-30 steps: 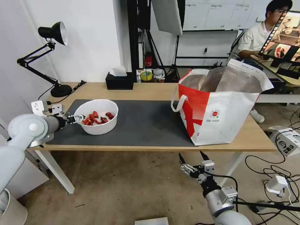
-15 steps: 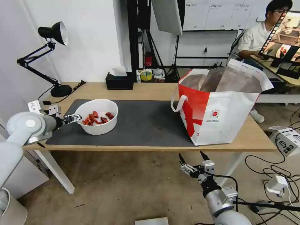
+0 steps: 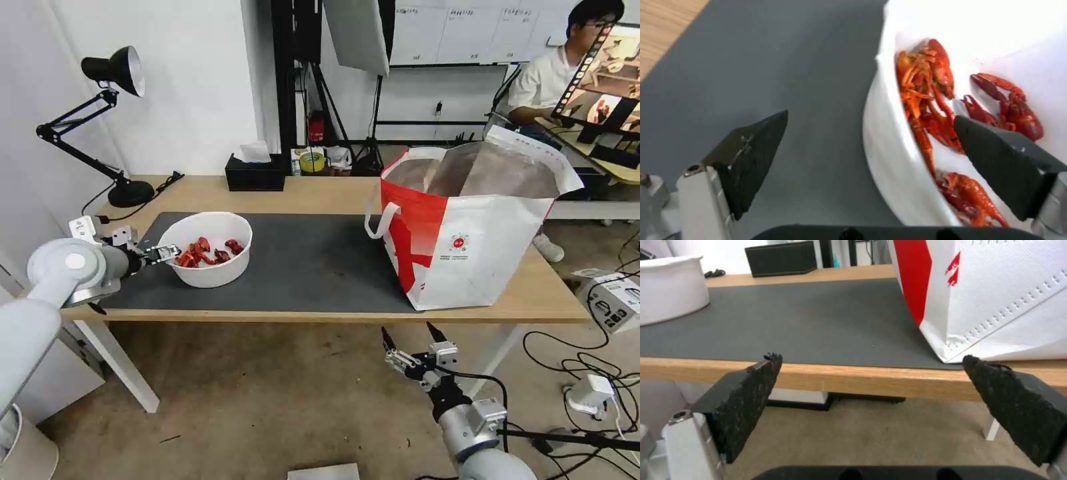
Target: Pick up the trash from the table and place it into the takeout bag.
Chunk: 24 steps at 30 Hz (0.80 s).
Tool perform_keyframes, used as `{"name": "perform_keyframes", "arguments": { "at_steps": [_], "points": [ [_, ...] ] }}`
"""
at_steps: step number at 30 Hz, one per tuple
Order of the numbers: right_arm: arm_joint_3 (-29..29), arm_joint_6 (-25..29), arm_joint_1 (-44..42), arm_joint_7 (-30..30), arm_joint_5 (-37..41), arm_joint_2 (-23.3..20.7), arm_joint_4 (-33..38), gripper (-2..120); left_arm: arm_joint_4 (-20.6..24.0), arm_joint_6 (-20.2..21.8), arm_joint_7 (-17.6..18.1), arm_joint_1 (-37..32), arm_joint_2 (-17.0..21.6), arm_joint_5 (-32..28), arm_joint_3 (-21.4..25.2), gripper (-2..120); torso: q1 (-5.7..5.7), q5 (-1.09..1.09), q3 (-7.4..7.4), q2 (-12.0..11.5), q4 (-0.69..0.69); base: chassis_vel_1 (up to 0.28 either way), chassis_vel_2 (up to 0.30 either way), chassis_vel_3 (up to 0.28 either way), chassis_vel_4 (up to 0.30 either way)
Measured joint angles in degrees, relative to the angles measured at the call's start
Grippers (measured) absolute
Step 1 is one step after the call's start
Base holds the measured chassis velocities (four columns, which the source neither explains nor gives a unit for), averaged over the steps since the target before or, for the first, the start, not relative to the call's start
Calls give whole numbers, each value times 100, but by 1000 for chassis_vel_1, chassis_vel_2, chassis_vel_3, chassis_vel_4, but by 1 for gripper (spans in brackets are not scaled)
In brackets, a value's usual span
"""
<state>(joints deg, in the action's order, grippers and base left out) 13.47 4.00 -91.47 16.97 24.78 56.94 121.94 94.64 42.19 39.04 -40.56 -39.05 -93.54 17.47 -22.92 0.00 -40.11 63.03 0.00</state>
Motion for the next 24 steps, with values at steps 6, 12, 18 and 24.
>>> {"name": "perform_keyframes", "arguments": {
  "at_steps": [6,12,18,24],
  "points": [
    [0,0,0,0,0,0,0,100,-75,-3,6,27,-66,9,-55,100,0,0,0,0,0,0,0,0,0],
    [0,0,0,0,0,0,0,100,-91,-5,6,27,-69,16,-82,97,1,0,0,0,0,0,0,0,0],
    [0,0,0,0,0,0,0,100,-89,-7,63,63,-43,22,-150,74,1,0,0,0,0,0,0,0,0],
    [0,0,0,0,0,0,0,100,-63,-7,111,73,-30,22,-201,52,1,0,0,0,0,0,0,0,0]
  ]
}}
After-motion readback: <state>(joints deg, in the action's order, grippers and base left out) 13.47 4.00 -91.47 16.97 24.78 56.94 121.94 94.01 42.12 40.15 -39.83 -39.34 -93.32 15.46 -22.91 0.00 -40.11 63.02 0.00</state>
